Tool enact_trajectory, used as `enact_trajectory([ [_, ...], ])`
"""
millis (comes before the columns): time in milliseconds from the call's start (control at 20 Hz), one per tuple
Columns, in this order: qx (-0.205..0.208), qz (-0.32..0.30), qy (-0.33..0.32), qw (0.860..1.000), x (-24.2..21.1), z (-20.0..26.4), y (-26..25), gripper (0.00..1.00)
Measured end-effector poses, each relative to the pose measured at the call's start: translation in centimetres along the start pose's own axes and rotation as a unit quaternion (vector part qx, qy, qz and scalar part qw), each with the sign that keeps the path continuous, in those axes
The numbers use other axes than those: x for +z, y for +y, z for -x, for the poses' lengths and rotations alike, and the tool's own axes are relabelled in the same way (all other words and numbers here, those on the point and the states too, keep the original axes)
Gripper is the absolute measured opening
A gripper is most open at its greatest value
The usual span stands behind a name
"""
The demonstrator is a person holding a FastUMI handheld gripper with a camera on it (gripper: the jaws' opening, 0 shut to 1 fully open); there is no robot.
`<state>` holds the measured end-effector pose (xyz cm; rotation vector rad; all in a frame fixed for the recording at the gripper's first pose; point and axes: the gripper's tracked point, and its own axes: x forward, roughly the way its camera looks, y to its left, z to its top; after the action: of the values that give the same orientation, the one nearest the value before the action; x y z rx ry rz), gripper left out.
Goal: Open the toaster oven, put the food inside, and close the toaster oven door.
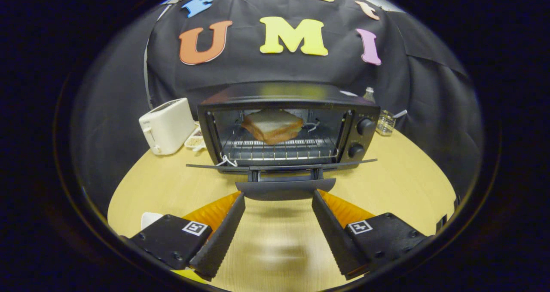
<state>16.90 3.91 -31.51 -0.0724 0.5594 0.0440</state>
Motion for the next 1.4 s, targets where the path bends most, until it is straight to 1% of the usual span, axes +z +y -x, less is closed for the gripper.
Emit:
enact_trajectory([
  [150,0.001,-0.018,-0.007,1.0,2.5,-0.7,0.1,1.0],
  [300,0.025,-0.025,-0.004,0.999,4.3,-0.5,1.1,1.0],
  [450,0.014,-0.014,-0.048,0.999,6.9,1.7,0.1,1.0],
  [550,-0.005,-0.007,-0.079,0.997,8.3,4.1,-1.1,1.0],
  [650,-0.002,-0.007,-0.115,0.993,9.8,6.5,-0.9,1.0],
  [700,-0.008,-0.004,-0.133,0.991,10.5,7.9,-1.5,1.0],
  [850,-0.044,0.002,-0.196,0.98,13.5,12.4,-3.8,1.0],
  [950,-0.064,0.006,-0.222,0.973,14.7,15.3,-4.8,1.0],
  [1000,-0.062,0.006,-0.228,0.972,14.9,16.6,-5.0,1.0],
  [1150,-0.03,-0.001,-0.257,0.966,16.4,21.1,-5.1,1.0],
  [1250,-0.017,-0.005,-0.274,0.962,16.6,23.9,-6.1,1.0],
  [1400,-0.012,-0.014,-0.298,0.954,16.9,27.3,-7.9,1.0],
])
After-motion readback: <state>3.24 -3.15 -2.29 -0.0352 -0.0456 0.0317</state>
